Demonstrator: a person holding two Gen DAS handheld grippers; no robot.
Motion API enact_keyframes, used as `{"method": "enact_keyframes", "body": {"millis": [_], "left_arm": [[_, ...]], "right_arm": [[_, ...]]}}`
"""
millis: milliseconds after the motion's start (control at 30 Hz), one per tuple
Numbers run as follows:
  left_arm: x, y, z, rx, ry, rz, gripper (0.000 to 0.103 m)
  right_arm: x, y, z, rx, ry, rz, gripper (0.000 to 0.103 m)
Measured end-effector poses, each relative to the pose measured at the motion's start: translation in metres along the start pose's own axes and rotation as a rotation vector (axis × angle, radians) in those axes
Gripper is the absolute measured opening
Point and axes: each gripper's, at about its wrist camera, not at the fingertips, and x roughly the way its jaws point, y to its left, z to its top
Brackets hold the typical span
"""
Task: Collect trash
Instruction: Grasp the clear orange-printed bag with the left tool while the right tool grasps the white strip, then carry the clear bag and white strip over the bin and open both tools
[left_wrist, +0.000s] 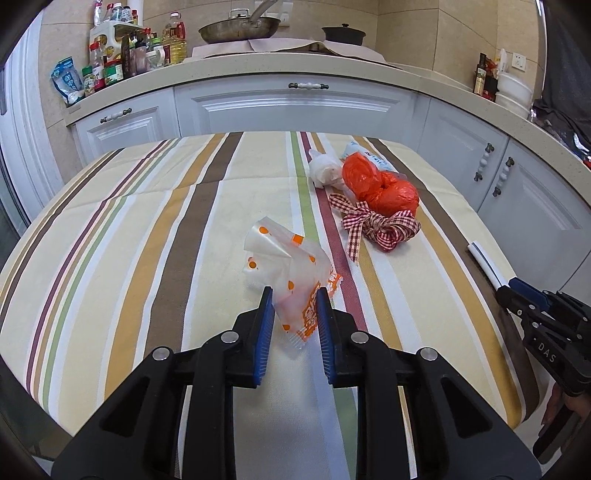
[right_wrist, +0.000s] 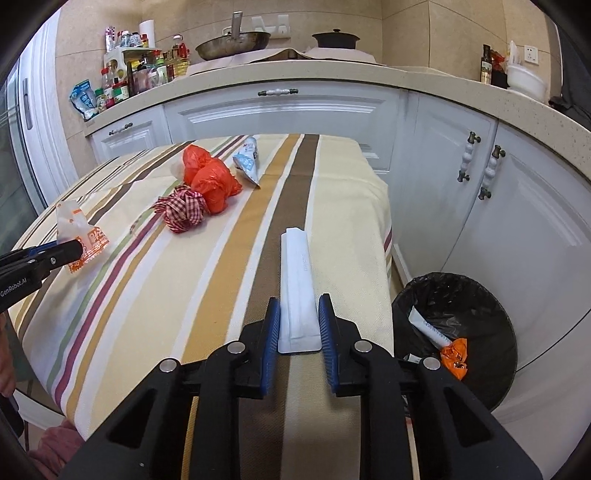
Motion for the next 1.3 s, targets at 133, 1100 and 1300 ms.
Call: {"method": "enact_keyframes", "body": {"millis": [133,1100,1300], "left_arm": [[-0.01,-0.002,0.001,0.004,-0.024,-0.004,0.022],[-0.03,-0.175,0.035,0.224,-0.156,-0.28,0.022],[-0.018,-0.223,0.037,0.259,-0.156,-0.295,0.022]], "right_arm": [[-0.009,0.0,0.004,-0.003,-0.032,-0.009,0.023],[-0.082,-0.105,-0.004,0.158,-0.207,-0.269,0.023],[-0.086,-0.135,-0.012,0.202,-0.22,-0.329,0.023]]}}
